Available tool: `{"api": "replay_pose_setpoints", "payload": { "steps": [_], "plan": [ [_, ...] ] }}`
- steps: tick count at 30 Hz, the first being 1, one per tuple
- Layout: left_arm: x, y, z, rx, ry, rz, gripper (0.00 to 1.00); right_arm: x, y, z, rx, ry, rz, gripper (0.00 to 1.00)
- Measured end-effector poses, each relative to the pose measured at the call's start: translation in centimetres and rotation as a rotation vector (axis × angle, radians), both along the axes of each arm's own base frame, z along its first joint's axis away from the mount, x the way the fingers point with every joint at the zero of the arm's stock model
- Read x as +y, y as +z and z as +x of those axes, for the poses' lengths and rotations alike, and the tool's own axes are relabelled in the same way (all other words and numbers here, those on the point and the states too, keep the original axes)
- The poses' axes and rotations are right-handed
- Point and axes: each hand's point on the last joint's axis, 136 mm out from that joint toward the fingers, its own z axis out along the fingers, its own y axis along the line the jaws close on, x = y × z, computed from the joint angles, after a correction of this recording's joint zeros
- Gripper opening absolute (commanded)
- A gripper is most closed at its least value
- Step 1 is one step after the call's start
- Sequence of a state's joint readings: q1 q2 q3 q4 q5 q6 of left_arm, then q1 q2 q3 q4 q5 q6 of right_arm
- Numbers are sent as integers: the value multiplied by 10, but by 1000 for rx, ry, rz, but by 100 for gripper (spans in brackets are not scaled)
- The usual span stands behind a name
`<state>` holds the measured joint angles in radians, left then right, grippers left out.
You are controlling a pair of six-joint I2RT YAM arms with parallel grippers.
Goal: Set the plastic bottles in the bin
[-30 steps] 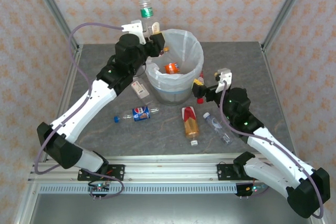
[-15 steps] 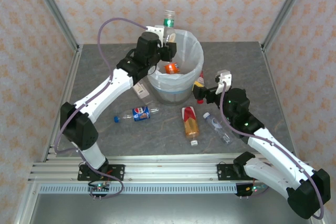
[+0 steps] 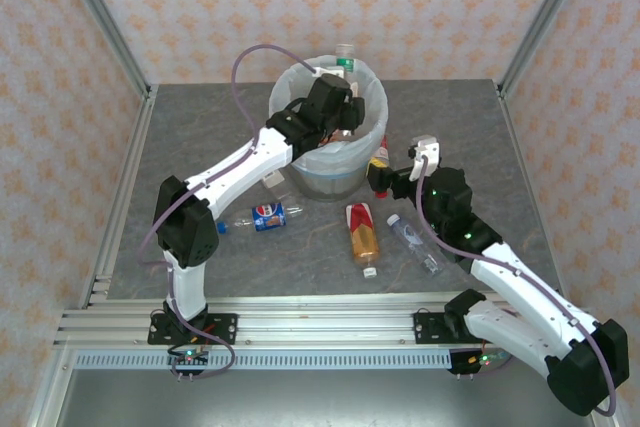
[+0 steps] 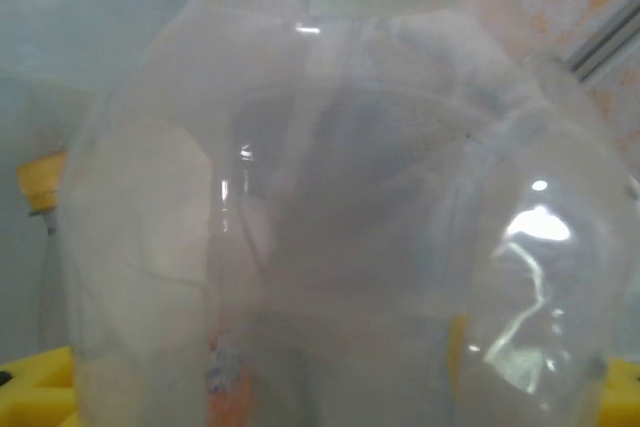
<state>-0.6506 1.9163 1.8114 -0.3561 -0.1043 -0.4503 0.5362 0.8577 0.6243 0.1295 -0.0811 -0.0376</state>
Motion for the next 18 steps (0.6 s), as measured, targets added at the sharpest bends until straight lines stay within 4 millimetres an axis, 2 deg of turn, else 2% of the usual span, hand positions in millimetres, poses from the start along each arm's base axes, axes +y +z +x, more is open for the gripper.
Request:
{"api": "replay_pose_setpoints", "payload": {
  "steps": [3,11,15,18],
  "plan": [
    [3,2,2,7,37,-40,85,0,-4,0,12,-3,-8,99],
    [-1,7,-2,26,30,-106,94,-4,-13,0,48,-24,-22,99],
    [-3,26,-14,9,-15,-151,99,-12,-23,1,94,-67,-45,99],
    [-3,49,-25,-22,-57,-199,100,-17,-34,2,148,-99,-68,99]
  ]
}}
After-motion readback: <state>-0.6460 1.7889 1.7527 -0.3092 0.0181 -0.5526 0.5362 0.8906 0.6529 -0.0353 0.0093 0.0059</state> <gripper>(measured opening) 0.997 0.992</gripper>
